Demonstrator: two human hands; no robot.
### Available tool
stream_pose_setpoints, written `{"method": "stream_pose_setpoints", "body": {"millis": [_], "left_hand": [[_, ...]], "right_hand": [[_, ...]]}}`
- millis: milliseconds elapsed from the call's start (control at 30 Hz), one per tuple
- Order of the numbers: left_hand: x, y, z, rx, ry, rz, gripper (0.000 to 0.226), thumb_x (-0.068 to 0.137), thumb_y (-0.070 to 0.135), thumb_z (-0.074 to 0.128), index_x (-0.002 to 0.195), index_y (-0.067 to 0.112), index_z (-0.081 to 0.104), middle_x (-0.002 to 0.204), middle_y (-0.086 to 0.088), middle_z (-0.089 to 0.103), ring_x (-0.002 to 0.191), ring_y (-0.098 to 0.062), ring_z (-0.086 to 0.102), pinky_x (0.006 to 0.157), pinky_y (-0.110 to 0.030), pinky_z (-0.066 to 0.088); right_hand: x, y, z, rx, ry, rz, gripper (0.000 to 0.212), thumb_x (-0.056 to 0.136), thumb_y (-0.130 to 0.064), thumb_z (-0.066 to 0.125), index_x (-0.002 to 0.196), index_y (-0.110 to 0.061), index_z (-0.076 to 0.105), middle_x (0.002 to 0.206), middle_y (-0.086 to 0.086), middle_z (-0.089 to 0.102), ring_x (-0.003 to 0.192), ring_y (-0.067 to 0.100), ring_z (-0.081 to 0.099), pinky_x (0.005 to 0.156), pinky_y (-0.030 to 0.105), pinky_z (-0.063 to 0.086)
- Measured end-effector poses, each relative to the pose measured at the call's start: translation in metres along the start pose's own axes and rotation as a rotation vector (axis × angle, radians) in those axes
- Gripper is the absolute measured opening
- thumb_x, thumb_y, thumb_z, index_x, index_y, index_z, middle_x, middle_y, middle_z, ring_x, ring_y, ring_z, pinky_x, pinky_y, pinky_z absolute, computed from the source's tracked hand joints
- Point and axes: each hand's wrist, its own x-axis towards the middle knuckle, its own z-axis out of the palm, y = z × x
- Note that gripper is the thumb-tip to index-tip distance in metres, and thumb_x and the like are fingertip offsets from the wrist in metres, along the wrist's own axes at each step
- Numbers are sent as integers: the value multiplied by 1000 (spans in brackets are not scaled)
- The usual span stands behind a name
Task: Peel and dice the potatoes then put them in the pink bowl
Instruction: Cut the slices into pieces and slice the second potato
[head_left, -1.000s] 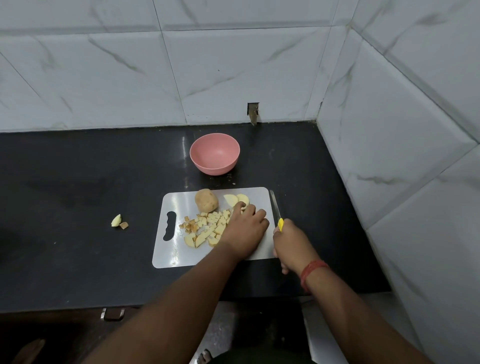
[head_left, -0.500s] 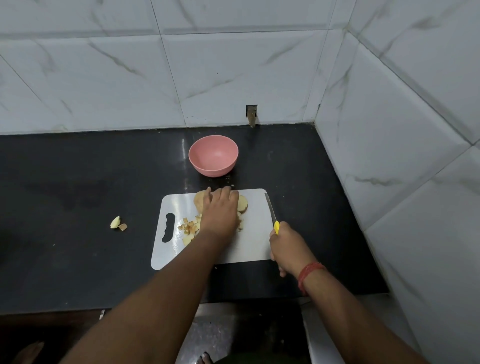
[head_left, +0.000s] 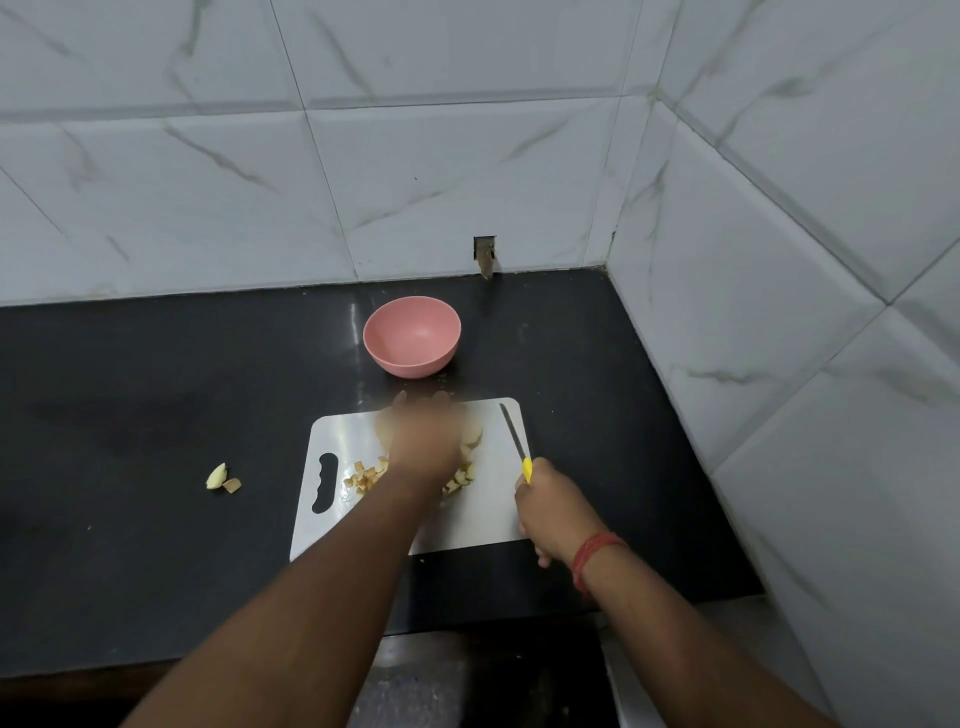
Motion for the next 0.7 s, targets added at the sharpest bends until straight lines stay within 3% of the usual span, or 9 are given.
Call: {"method": "stream_pose_setpoints", "body": {"millis": [200,433,700], "left_hand": [[-9,20,-4,-103,60,177,36,97,16,49,130,27,61,115,-1,58,102,-23,58,98,-38,40],[-21,46,6,-70,-43,166,34,102,34,44,132,27,60,122,0,61,117,-22,54,107,-42,30],[-41,40,11,141,-79,283,40,105,36,35,137,20,52,130,-5,56,125,-29,45,114,-55,19]], "right_hand": [[-3,3,1,143,35,-30,22,98,-23,30,112,-12,44,93,12,62,55,22,55,45,29,52],[-7,6,1,218,54,-20,22,100,-25,32,116,-15,43,107,14,61,64,23,56,39,23,45],[-20,14,4,210,48,-31,19,100,-24,32,113,-15,43,102,14,62,56,19,54,38,23,44]]}}
